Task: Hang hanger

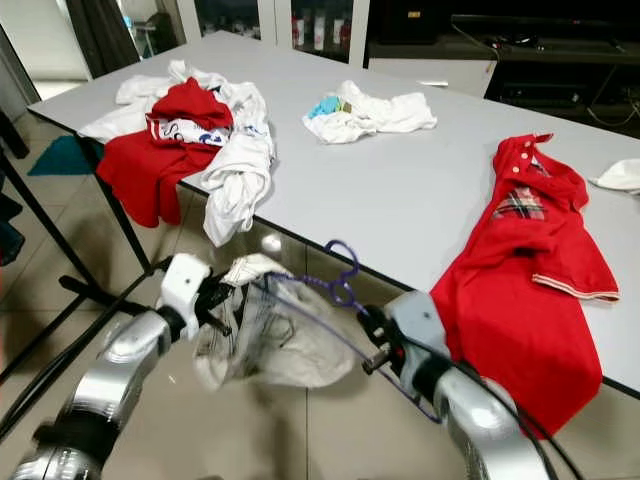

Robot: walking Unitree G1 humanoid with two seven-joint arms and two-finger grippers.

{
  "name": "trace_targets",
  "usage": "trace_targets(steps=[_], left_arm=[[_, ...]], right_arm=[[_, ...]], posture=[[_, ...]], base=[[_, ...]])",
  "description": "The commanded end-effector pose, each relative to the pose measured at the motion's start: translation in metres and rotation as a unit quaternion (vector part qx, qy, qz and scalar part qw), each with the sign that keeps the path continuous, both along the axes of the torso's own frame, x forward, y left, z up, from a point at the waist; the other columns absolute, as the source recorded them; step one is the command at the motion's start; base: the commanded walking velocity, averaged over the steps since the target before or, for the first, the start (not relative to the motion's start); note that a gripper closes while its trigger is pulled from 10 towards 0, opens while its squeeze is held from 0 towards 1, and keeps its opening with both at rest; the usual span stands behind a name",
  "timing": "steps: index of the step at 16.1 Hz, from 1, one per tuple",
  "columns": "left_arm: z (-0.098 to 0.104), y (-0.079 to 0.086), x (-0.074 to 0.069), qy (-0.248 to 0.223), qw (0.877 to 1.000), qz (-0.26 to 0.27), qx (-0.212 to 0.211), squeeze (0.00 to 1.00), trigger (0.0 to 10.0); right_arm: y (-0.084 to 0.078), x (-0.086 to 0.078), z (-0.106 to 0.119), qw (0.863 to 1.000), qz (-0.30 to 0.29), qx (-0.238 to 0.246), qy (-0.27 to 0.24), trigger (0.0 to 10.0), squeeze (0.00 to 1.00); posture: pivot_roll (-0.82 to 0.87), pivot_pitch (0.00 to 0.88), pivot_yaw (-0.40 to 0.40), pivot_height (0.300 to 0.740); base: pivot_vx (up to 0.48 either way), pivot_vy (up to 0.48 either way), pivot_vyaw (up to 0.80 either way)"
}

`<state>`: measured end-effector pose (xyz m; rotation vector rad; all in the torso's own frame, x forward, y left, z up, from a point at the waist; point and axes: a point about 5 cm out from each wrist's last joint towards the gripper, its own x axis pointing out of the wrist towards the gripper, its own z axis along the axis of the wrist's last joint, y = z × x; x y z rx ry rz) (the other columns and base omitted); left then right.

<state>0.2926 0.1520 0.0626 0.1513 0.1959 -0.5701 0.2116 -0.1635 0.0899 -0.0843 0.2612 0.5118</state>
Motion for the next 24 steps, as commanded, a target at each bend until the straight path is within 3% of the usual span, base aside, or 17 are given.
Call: trace_targets(steps=[1, 5, 8, 13, 16, 19, 22, 24], left_arm=[[0.005, -0.008, -0.007, 0.001, 1.000, -0.019, -0.015, 0.00, 10.0], [0.013, -0.017, -0.030, 0.013, 0.999, -0.023, -0.038, 0.00, 10.0], [0.020, -0.016, -0.037, 0.020, 0.999, -0.027, -0.038, 0.00, 10.0], [0.022, -0.013, -0.034, 0.079, 0.993, 0.002, -0.092, 0.00, 10.0], [0.004, -0.021, -0.028, 0.098, 0.993, -0.030, -0.066, 0.00, 10.0], [-0.002, -0.031, -0.024, 0.103, 0.990, -0.083, -0.055, 0.00, 10.0], [-0.010, -0.039, -0.016, 0.103, 0.986, -0.124, -0.036, 0.00, 10.0], [-0.011, -0.039, -0.008, 0.103, 0.987, -0.123, -0.027, 0.00, 10.0]], right_arm=[[-0.007, 0.001, 0.015, 0.998, -0.041, 0.007, -0.057, 10.0, 0.00], [-0.008, -0.015, 0.011, 0.997, -0.061, 0.006, -0.055, 10.0, 0.00], [-0.017, -0.019, 0.013, 0.997, -0.058, -0.004, -0.050, 10.0, 0.00], [-0.029, -0.025, 0.018, 0.998, -0.030, -0.034, -0.047, 10.0, 0.00], [-0.027, -0.024, 0.016, 0.998, -0.029, -0.037, -0.045, 10.0, 0.00], [-0.028, -0.024, 0.016, 0.998, -0.030, -0.041, -0.044, 10.0, 0.00], [-0.045, -0.021, 0.017, 0.995, -0.071, -0.059, -0.041, 10.0, 0.00], [-0.051, -0.025, 0.018, 0.997, -0.056, -0.048, -0.021, 10.0, 0.00]], posture=[[-0.10, 0.000, 0.032, 0.740], [-0.10, 0.000, 0.040, 0.740], [-0.11, 0.000, 0.044, 0.740], [-0.12, 0.000, 0.047, 0.740], [-0.11, 0.000, 0.034, 0.740], [-0.13, 0.000, 0.036, 0.740], [-0.15, 0.000, 0.045, 0.740], [-0.17, 0.000, 0.053, 0.740]], base=[[0.000, 0.000, 0.00], [0.000, 0.000, 0.00], [0.000, 0.000, 0.00], [0.000, 0.000, 0.00], [0.000, 0.000, 0.00], [0.000, 0.000, 0.00], [0.000, 0.000, 0.00], [0.000, 0.000, 0.00]])
